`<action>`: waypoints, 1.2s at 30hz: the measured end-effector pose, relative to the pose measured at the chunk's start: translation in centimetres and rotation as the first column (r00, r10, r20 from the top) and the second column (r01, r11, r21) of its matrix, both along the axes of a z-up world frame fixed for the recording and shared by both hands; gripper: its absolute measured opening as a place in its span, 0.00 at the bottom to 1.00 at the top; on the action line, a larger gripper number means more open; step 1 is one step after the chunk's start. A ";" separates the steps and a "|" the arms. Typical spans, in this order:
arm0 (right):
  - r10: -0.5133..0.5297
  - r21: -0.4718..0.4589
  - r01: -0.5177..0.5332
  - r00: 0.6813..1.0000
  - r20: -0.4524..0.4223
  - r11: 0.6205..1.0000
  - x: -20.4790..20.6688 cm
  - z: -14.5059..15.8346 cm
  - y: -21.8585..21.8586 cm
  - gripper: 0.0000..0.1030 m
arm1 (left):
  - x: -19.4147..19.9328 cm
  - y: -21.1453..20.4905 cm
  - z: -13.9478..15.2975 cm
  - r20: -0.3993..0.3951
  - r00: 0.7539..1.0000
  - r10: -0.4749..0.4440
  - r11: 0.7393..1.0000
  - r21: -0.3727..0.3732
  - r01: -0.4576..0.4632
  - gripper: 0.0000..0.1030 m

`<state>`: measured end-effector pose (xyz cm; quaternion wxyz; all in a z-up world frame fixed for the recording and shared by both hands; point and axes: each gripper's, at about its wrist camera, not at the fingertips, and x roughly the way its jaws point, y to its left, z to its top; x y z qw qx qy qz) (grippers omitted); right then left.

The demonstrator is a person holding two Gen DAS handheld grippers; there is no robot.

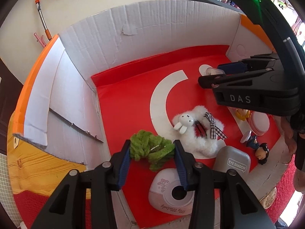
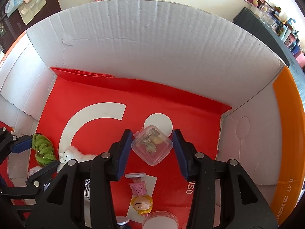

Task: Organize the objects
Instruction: 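Open left tool releasing the scrunchie while right tool releases the clear box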

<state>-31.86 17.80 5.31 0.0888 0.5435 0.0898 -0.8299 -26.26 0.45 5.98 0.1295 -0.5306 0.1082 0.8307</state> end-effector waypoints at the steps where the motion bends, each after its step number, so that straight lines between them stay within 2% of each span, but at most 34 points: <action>1: 0.000 0.001 0.000 1.000 0.000 1.000 0.0 0.0 0.1 0.44 | 0.0 0.0 0.1 0.000 1.000 0.000 1.000 -0.002 0.000 0.44; 14: -0.004 -0.004 0.004 1.000 0.002 1.000 0.4 0.2 0.3 0.44 | 0.5 0.9 0.5 -0.001 1.000 0.002 1.000 0.005 -0.002 0.47; 22: 0.001 0.004 -0.001 1.000 -0.019 1.000 1.3 1.0 0.6 0.44 | -0.1 -0.8 0.8 -0.006 1.000 0.020 0.999 0.032 -0.020 0.49; 27: 0.009 0.008 -0.008 0.999 -0.053 1.000 2.0 2.1 0.7 0.44 | 0.3 -1.9 1.9 -0.018 1.000 0.020 0.999 0.047 -0.019 0.49; 31: 0.017 -0.003 -0.017 0.997 -0.081 1.000 3.0 3.4 1.0 0.44 | 2.4 -1.2 2.9 -0.037 0.999 0.023 0.998 0.063 -0.021 0.49; 36: 0.033 -0.017 -0.035 0.991 -0.128 0.999 5.1 5.1 1.7 0.44 | 2.5 -1.1 3.9 -0.092 0.995 0.023 0.997 0.069 -0.017 0.55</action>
